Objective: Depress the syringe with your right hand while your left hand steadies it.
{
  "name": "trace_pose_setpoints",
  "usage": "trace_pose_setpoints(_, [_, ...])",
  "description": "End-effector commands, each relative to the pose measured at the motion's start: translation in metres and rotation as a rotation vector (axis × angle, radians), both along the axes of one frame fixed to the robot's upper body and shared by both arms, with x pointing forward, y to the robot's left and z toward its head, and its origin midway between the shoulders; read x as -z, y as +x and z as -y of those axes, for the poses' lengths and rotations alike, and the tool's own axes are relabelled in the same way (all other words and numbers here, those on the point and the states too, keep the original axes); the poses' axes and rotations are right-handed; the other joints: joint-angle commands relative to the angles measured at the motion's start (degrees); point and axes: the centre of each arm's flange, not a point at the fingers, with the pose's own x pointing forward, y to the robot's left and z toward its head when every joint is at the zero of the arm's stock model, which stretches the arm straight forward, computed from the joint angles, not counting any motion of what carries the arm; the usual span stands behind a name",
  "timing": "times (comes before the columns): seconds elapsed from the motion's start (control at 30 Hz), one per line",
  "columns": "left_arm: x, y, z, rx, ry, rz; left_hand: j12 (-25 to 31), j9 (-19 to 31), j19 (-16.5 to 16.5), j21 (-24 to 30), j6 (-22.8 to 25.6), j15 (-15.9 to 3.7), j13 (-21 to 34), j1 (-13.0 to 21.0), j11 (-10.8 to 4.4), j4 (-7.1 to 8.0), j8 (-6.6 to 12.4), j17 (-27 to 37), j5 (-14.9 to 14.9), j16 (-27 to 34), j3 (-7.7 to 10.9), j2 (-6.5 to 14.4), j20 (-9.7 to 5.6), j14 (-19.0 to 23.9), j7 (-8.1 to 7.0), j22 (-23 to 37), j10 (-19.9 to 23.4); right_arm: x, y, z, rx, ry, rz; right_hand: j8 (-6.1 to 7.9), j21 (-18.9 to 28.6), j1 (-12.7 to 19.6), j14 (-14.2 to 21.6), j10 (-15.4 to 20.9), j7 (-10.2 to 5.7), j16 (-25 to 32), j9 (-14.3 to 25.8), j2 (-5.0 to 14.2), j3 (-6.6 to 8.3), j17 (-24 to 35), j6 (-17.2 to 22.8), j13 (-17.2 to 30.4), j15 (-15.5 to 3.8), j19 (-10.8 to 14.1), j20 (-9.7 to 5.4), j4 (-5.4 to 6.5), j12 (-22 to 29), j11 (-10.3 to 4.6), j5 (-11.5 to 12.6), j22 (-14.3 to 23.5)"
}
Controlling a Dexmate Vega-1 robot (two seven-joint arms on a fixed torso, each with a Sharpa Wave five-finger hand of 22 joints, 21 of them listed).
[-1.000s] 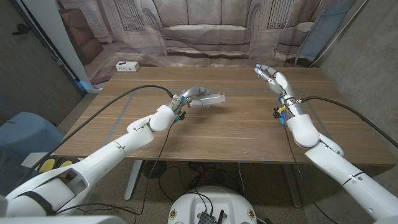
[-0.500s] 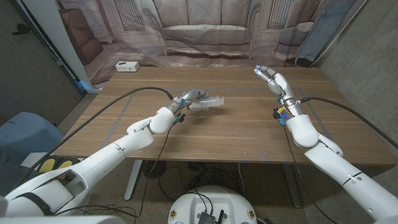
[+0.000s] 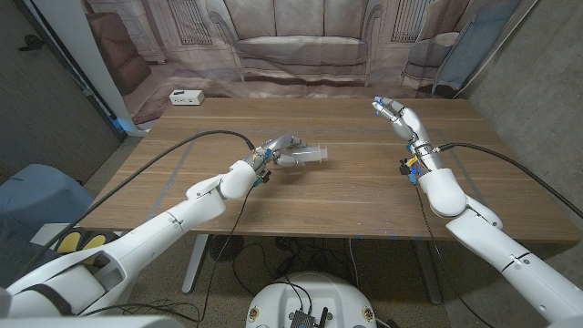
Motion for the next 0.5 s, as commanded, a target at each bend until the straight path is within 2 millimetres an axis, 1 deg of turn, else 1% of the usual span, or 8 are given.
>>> trace_pose_setpoints(0.03, [0.0096,0.0006,0.0013,-0.024,0.051,0.008,-0.2,0.1,-0.4,0.1,-0.4,-1.02,0.1,0.4,-0.07,1.17,0.16,0.1,0.2,0.1,0.75,4.6,0.0,1.0,0.15,0.1,-0.2,0.0029,0.0004,-0.0008,0.001,0.004,-0.009,0.21,-0.1,0.5,0.2,0.3,0.15,0.0,0.1,0.08,-0.1,0.2,0.2,0.2,0.34,0.2,-0.03,-0.09,0.3,-0.02,0.0,0.3])
trace_pose_setpoints(0.5, [0.0168,0.0033,0.0039,-0.05,0.084,0.023,-0.2,0.1,-1.0,0.1,-0.6,-0.87,0.1,0.2,-0.22,1.35,0.19,0.1,0.2,0.0,0.57,4.6,0.03,0.5,-0.03,0.1,-0.4,0.0031,0.0008,-0.0006,0.002,-0.002,-0.012,0.2,-0.1,0.5,0.3,0.3,0.19,0.0,0.1,0.1,-0.14,0.3,0.3,0.2,0.37,0.2,0.01,-0.09,0.3,-0.04,-0.1,0.3])
